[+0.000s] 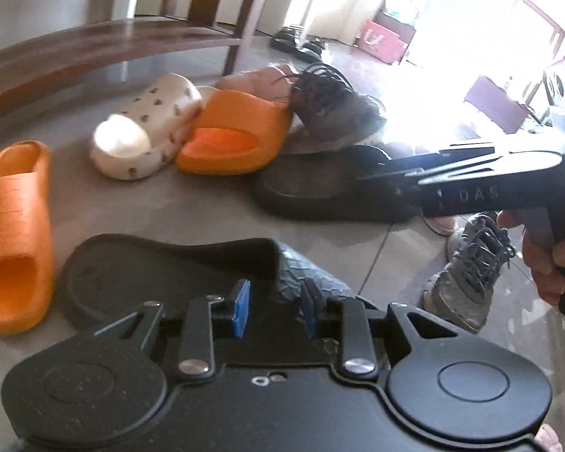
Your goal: Organize scattered shoes
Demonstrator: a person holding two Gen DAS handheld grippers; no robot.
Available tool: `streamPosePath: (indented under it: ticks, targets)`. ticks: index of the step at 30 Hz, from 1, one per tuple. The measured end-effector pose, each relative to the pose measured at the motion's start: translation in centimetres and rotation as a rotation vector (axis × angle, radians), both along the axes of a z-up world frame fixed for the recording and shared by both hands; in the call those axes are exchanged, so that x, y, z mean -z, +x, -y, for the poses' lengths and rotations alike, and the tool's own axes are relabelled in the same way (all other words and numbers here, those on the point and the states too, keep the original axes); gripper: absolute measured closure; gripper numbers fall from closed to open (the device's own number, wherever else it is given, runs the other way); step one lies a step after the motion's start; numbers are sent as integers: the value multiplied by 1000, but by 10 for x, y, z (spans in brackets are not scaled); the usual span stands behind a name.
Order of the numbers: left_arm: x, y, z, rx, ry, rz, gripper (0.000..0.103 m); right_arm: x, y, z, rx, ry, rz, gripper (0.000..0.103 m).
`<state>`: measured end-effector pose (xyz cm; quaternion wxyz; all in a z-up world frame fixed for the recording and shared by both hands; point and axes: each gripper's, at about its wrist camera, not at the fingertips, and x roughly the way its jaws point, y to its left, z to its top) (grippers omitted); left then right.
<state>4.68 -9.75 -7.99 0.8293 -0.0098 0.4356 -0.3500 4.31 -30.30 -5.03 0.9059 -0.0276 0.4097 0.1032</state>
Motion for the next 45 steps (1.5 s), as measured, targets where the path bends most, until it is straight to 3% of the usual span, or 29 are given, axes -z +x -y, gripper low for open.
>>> streamPosePath:
  ticks: [4, 10, 19, 25, 27, 33, 37, 45]
  targets:
    - [6, 12, 1, 15, -35, -55, 77, 4, -2, 0, -1, -6, -14, 43]
    - [7, 15, -8, 27, -98, -116, 88, 6, 1, -8, -15, 4, -23, 43]
    - [3, -32, -40, 78, -101, -146, 93, 5, -3, -14, -23, 31, -25, 43]
    - [-7, -67, -65, 179, -22, -149, 92, 11, -12, -38, -89, 36, -51, 43]
    - [-12, -78, -75, 233, 37, -127, 91, 12, -14, -45, -108, 34, -60, 43]
    - [-19, -92, -109, 308, 117, -122, 87, 24, -24, -72, -209, 27, -131, 43]
    - [-25, -96, -132, 263, 155, -106, 83, 41, -40, -99, -330, -3, -202, 43]
    - [-39, -105, -162, 75, 1, -112, 76, 58, -70, -139, -527, -103, -214, 43]
